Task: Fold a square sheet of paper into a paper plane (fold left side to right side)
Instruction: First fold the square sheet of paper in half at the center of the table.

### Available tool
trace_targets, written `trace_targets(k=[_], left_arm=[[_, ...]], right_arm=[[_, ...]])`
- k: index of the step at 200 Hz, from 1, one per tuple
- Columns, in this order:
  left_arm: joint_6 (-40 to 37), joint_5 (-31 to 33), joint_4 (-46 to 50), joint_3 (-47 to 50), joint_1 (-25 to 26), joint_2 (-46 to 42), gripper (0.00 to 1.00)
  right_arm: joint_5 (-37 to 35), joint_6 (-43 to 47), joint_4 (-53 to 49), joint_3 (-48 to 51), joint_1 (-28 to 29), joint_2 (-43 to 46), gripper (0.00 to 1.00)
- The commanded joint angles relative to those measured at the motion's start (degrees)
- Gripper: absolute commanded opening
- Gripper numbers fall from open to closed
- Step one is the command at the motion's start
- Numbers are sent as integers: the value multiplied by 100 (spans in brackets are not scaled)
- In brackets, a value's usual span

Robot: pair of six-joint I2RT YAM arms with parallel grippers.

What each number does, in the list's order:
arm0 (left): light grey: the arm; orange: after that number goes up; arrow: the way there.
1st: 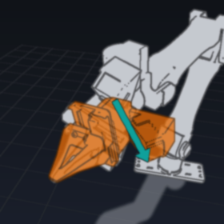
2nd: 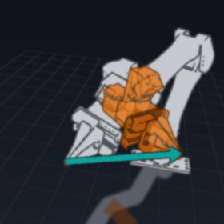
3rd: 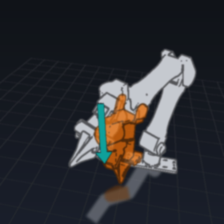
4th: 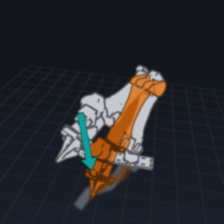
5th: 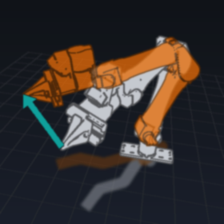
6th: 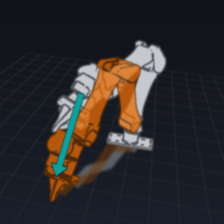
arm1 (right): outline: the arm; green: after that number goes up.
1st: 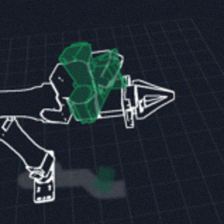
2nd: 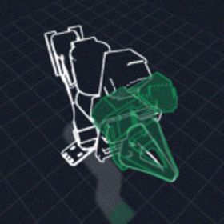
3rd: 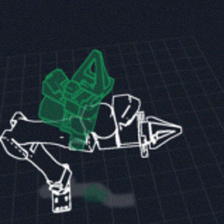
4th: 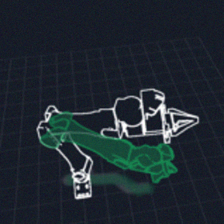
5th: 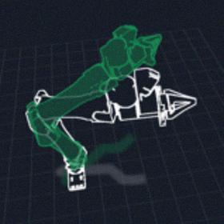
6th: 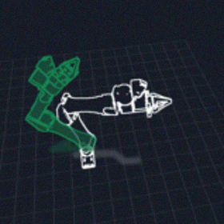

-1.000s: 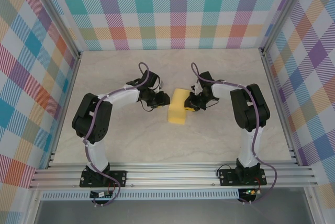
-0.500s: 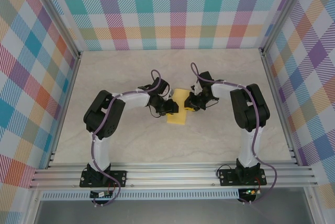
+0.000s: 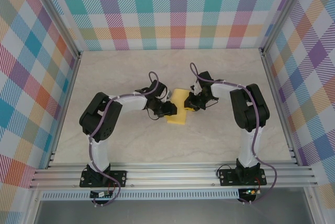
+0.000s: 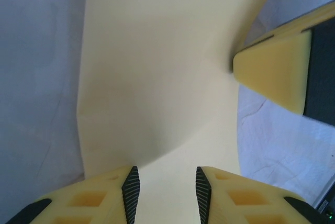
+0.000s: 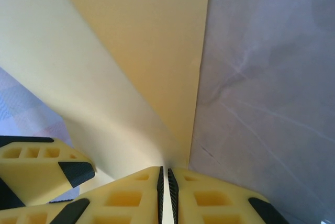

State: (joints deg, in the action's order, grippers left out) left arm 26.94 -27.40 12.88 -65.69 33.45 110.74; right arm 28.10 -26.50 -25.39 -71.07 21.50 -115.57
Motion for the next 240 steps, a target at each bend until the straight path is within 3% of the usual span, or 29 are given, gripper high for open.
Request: trace_targets(k=[1, 85, 114, 156, 240], left_arm=[[-84, 103, 487, 464, -105, -318, 39], [-89, -101, 445, 344, -251, -1034, 40], [-23, -396, 347, 110, -176, -782, 40], [126, -348, 118, -136, 56, -236, 40], [85, -419, 191, 332, 83, -103, 39]], right_arm=[[-525, 88, -581, 128, 74, -349, 14], [-477, 84, -580, 76, 73, -369, 14], [-474, 84, -610, 54, 74, -370, 14], [-488, 79, -641, 40, 82, -354, 14], [-522, 93, -696, -9, 91, -381, 14]])
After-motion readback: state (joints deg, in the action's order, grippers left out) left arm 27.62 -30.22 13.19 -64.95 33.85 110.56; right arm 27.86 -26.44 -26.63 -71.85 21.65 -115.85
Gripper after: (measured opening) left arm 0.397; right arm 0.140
